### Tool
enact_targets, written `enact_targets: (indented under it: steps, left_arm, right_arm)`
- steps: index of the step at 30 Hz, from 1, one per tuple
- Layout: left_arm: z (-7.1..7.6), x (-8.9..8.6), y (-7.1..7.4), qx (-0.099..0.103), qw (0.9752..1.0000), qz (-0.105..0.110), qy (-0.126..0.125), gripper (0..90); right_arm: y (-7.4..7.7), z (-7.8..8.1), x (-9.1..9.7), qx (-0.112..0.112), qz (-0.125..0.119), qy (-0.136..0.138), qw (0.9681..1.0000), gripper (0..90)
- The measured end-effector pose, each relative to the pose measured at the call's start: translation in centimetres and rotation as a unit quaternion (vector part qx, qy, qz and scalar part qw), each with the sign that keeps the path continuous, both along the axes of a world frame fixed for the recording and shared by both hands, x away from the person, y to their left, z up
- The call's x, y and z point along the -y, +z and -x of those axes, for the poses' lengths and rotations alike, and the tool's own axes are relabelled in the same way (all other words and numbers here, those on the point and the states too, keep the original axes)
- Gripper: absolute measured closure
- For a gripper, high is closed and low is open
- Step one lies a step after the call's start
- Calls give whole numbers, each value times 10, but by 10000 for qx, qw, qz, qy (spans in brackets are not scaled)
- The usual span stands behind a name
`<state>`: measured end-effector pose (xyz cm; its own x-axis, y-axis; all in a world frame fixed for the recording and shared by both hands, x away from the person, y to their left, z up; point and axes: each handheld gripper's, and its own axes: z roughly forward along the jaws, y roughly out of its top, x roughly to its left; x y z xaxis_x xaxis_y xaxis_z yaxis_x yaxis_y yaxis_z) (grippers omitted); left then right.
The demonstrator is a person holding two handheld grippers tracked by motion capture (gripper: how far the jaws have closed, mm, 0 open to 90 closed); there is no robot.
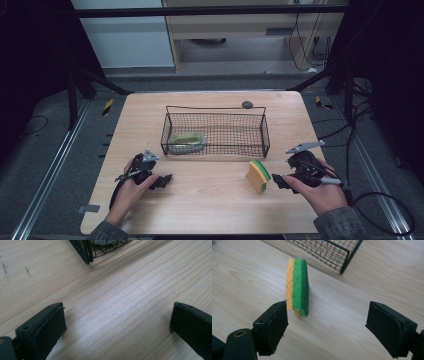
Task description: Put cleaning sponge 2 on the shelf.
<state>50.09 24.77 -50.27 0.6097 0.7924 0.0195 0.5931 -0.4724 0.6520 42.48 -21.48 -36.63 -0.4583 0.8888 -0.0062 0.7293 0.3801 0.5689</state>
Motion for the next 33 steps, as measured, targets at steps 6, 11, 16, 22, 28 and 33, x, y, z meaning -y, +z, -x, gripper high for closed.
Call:
enact_targets:
  steps: [6,11,16,22,28,33]
  left_arm:
    - [-1,0,-2,106,9999,94,-72,0]
    - [-1,-1,-3,163,9997,116,-122,0]
    - [0,-3,-4,224,9995,187,-140,0]
    - [-1,-3,-5,249,9993,197,-216,0]
    - [-1,-4,-5,270,9991,233,-230,0]
    - [-1,-5,-5,271,9990,213,-275,0]
  right_arm:
    - [15,-10,-16,-75,-36,63,9999,178]
    - [16,-18,-32,-226,49,179,9996,193]
    - [10,-28,-44,-396,118,228,9989,223]
    - [3,-38,-62,-562,258,383,9974,210]
    - [-10,-47,-71,-708,490,380,9956,208]
    - [-27,-55,-69,-909,559,295,9938,244]
